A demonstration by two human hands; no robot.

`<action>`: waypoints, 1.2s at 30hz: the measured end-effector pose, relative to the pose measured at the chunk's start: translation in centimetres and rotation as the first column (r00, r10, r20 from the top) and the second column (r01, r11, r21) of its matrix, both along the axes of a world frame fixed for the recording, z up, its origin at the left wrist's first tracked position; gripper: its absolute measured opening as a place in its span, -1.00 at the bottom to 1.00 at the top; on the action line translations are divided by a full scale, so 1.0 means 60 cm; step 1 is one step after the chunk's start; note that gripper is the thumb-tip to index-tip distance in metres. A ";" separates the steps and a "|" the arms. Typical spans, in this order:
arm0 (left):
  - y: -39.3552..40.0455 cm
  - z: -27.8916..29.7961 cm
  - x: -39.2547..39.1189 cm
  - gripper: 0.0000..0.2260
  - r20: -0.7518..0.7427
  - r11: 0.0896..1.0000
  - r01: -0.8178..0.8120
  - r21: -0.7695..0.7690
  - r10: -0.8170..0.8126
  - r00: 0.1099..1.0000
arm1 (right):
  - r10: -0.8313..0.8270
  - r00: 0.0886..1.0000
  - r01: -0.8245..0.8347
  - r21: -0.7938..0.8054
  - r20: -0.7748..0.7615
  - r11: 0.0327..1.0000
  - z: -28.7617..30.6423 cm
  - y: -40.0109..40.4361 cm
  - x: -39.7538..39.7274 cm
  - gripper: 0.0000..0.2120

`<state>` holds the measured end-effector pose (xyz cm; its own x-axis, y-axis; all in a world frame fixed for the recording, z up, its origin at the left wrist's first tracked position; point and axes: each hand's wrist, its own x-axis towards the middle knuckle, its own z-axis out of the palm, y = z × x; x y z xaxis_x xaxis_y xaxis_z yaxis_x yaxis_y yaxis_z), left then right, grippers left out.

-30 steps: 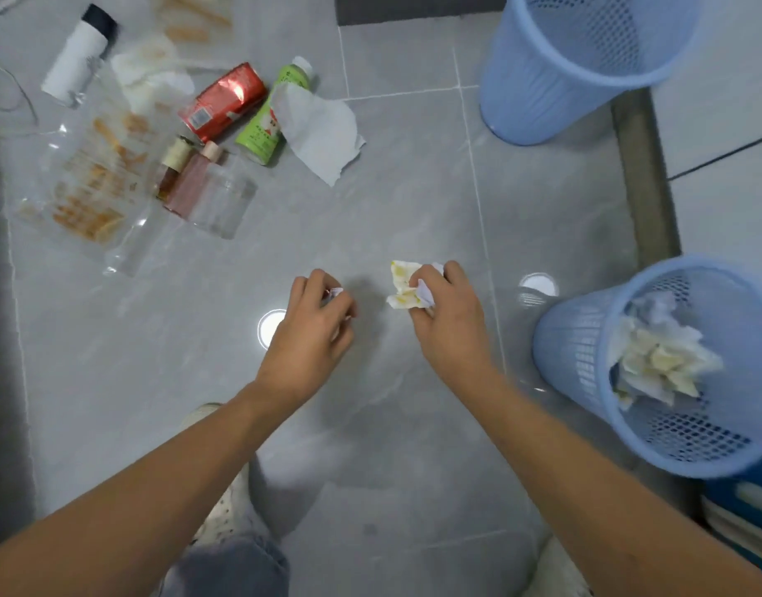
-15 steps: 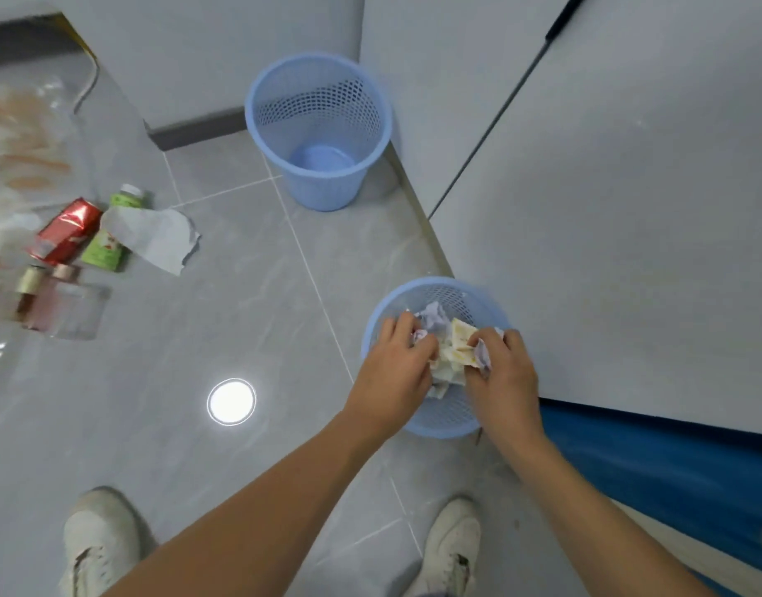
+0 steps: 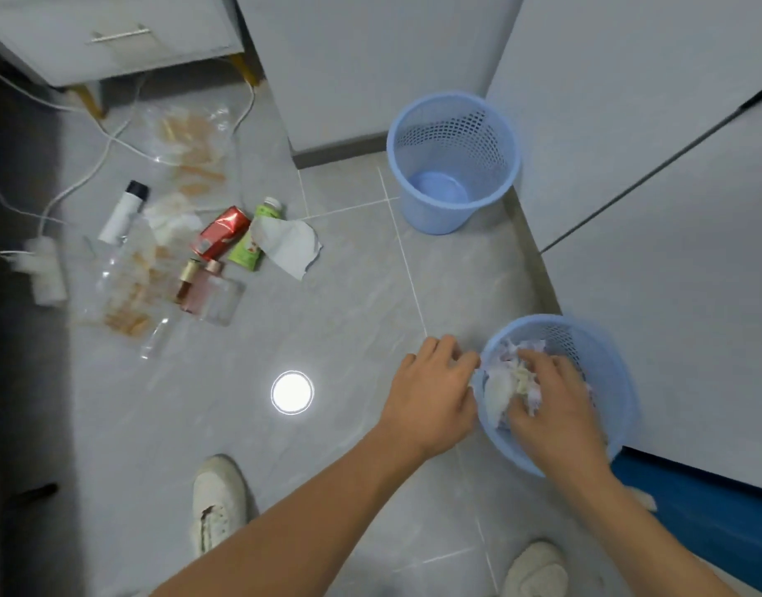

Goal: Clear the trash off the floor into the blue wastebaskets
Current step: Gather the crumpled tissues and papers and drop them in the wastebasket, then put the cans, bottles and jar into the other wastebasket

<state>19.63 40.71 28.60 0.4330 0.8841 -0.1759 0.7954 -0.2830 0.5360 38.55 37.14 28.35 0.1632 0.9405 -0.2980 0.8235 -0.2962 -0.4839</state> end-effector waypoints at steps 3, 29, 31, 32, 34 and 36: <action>0.007 0.014 -0.109 -0.73 -0.007 0.995 -0.099 -0.008 0.099 0.995 | 0.093 0.996 -0.093 0.031 -0.008 0.995 0.026 0.039 -0.093 -0.56; 0.061 -0.165 -0.758 -0.75 -0.166 0.729 -0.606 -0.319 0.586 0.793 | 0.162 0.967 -0.227 -0.377 -0.195 0.898 -0.194 0.297 -0.803 -0.62; 0.089 -0.217 -0.762 -0.75 -0.161 0.724 -0.620 -0.301 0.603 0.782 | 0.107 0.972 -0.186 -0.407 -0.209 0.894 -0.248 0.319 -0.820 -0.54; 0.102 -0.242 -0.765 -0.75 -0.160 0.724 -0.626 -0.289 0.608 0.777 | 0.080 0.973 -0.165 -0.413 -0.217 0.896 -0.273 0.329 -0.830 -0.50; 0.125 -0.288 -0.770 -0.77 -0.154 0.720 -0.640 -0.269 0.624 0.766 | 0.023 0.974 -0.118 -0.415 -0.227 0.902 -0.320 0.346 -0.850 -0.42; 0.141 -0.325 -0.777 -0.78 -0.145 0.717 -0.647 -0.260 0.633 0.760 | -0.038 0.970 -0.070 -0.423 -0.241 0.904 -0.362 0.358 -0.868 -0.37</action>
<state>-26.99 49.18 9.08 -0.2319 0.8569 -0.4603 0.7551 0.4569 0.4702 -13.55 58.62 6.61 0.0227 0.7166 -0.6971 0.7060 -0.5052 -0.4963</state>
